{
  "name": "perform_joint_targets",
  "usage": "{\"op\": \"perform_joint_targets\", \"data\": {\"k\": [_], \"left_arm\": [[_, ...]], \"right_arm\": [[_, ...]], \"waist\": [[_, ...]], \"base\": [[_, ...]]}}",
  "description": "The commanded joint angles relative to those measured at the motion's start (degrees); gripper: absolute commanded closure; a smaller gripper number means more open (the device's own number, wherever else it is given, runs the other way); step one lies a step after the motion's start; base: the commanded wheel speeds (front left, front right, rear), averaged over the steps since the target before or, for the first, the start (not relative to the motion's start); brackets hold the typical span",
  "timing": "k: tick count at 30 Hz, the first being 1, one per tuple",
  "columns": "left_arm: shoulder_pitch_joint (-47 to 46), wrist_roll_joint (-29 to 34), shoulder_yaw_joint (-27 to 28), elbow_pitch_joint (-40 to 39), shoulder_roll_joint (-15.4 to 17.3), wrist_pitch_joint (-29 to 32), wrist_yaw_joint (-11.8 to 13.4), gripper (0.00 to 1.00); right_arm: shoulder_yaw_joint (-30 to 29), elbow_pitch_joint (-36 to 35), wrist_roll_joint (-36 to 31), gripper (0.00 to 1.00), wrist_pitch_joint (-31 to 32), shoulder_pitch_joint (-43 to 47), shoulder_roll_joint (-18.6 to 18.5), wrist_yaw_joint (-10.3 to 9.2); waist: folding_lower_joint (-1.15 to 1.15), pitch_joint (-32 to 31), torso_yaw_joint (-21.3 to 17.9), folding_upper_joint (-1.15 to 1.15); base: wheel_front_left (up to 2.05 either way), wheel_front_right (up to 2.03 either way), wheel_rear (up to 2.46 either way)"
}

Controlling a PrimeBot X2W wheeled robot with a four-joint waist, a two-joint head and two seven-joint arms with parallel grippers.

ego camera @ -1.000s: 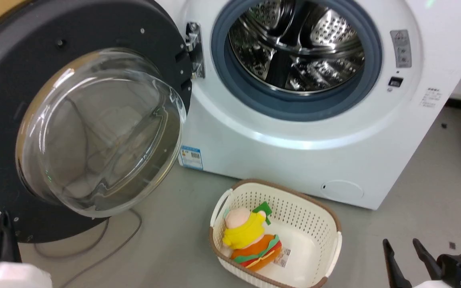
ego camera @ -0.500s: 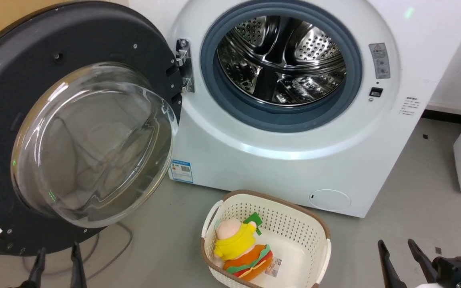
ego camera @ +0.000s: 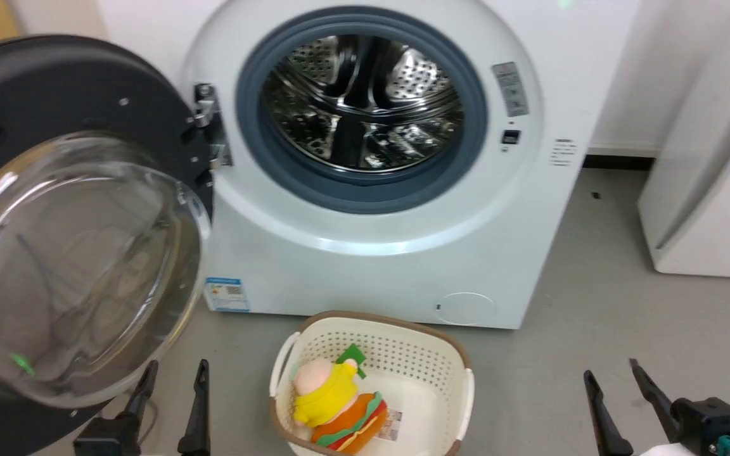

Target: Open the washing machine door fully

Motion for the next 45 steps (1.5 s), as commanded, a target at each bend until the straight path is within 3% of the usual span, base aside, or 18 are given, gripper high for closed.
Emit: {"op": "perform_joint_targets", "data": {"k": [1, 9, 21, 22, 45], "left_arm": [[-0.71, 0.44, -0.21, 0.5, 0.01, 0.07, -0.1, 0.0], [-0.81, 0.73, -1.55, 4.33, -0.18, 0.12, 0.03, 0.0], [-1.19, 0.04, -2.62, 7.25, -0.16, -0.82, -0.56, 0.0], [-0.54, 0.05, -2.71, 7.19, -0.17, -0.57, -0.49, 1.0], [-1.71, 2.12, -1.98, 5.74, -1.27, 1.26, -0.4, 1.0]], "right_arm": [[0.21, -0.34, -0.32, 0.0, 0.19, 0.67, 0.14, 0.03], [1.32, -0.54, -0.67, 0.0, 0.84, 1.46, 0.14, 0.03], [1.08, -0.17, -0.44, 0.0, 0.78, 1.3, 0.14, 0.03], [1.12, -0.21, -0.35, 1.0, 0.8, 1.17, 0.0, 0.0], [1.4, 0.08, -1.17, 1.0, 0.49, -0.47, 0.02, 0.01]], "waist": [[0.0, -0.16, -1.92, 0.0], [0.0, -0.18, -5.6, 0.0], [0.0, 0.23, -5.51, 0.0], [0.01, 0.23, -5.53, 0.0], [0.01, 0.66, -5.5, 0.0]], "base": [[0.0, 0.0, 0.0], [0.0, 0.0, 0.0], [0.0, 0.0, 0.0], [0.0, 0.0, 0.0], [0.0, 0.0, 0.0]]}}
